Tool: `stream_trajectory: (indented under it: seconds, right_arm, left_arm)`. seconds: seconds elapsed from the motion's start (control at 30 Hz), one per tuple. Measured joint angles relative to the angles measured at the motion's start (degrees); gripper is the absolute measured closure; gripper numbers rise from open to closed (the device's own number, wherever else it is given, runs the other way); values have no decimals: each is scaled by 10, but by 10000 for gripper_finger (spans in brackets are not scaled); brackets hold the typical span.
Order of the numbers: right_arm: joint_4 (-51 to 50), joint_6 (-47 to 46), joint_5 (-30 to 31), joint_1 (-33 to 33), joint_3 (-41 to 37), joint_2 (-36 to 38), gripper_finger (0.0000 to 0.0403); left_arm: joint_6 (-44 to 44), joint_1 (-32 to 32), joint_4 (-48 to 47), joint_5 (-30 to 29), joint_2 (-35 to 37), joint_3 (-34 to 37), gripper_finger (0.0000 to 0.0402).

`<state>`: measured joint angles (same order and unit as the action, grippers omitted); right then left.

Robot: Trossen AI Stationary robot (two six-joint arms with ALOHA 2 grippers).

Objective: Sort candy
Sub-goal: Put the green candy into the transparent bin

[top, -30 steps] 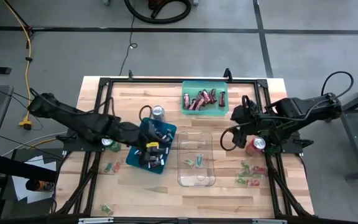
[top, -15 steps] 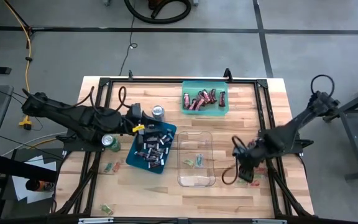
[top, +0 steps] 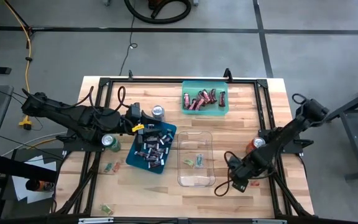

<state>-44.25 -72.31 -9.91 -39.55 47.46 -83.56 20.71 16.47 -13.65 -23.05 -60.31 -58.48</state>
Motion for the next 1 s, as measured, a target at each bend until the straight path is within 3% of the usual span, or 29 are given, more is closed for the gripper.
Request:
stream_trajectory:
  seconds: [0.4, 0.5, 0.67, 0.8, 1.0]
  right_arm:
    - [46, -12, -27, 0, 8, -103, 186]
    - [43, -12, -28, -1, 7, -105, 226]
    - [27, 24, -46, -4, 27, -106, 374]
    - [-17, 111, -53, -6, 98, -94, 379]
    - [-121, 260, 67, 27, 231, -49, 393]
  left_arm:
    - [1, 0, -2, -1, 0, 0, 225]
    - [1, 0, -2, -1, 0, 0, 225]
    - [-3, 0, -3, -1, 0, 0, 225]
    - [-13, 0, -3, -1, 0, 0, 225]
    - [-14, 0, -3, -6, 0, 0, 225]
